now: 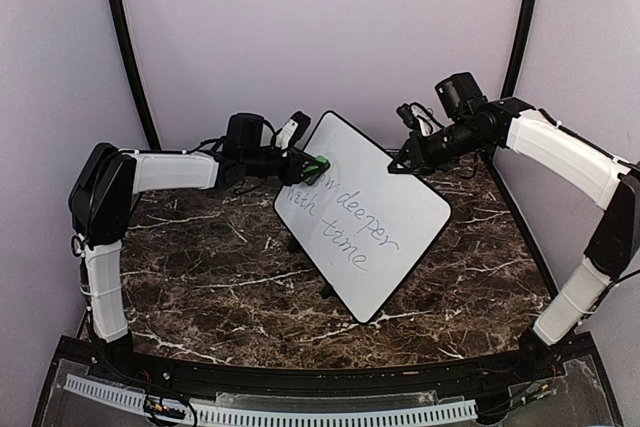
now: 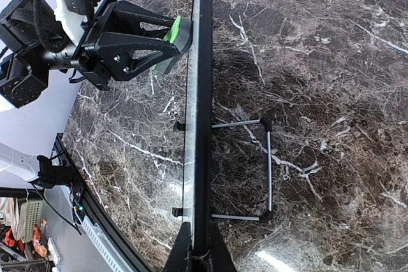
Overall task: Erase the whiteboard
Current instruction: Erase the whiteboard from the whiteboard stand.
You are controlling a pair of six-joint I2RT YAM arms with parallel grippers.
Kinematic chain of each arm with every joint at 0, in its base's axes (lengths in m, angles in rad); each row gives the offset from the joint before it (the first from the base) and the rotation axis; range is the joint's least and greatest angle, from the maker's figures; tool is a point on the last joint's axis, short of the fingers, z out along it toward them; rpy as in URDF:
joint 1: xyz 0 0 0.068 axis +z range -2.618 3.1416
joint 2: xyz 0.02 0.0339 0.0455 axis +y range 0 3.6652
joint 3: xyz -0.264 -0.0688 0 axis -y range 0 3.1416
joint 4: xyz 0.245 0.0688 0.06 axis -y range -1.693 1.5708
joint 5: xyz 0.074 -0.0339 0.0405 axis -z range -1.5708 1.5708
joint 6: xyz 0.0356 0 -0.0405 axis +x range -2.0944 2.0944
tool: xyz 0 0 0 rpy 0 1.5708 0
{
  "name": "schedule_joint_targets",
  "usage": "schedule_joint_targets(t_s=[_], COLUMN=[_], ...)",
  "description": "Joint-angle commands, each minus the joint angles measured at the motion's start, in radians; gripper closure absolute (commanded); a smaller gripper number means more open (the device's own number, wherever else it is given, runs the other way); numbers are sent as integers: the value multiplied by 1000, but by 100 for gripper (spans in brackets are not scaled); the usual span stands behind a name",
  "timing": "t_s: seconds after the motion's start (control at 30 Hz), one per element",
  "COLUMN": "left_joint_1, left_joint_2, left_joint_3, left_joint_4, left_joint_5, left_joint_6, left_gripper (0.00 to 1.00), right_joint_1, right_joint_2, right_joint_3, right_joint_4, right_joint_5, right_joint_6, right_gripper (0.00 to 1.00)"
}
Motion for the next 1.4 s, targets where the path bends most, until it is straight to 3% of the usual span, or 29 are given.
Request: schedule_joint_targets(t_s=[0.0,0.17,0.3,0.6,0.77,1.13,1.37], left_joint_1=[-22,-22,-22,-38,-41,-44,-44], left_joint_2=[-2,-57,-64,-7,-3,-82,-78], left_joint_3=[-75,-247,-275,-62,-32,-331,-288], left_joint_4=[-34,35,51,-21,-39,121,113], left_joint_5=[-1,-19,-23,-15,-8,-38,-43], left_joint_6=[7,-8,-6,4,3,-52,-53], left_gripper=[100,100,100,100,100,100,100], right_joint_1=[44,45,45,45,45,47,48], right_joint_2=[0,1,4,-1,-1,1,2], right_joint_3=[-5,-6,-3,-6,-6,-6,-6], right_joint_4=[30,31,31,30,29,30,27], right_joint_5=[-94,-92,-94,-90,-90,-89,-89], right_joint_6=[-108,-107,-107,-108,-108,-107,-107], right_gripper=[100,100,100,100,100,100,100])
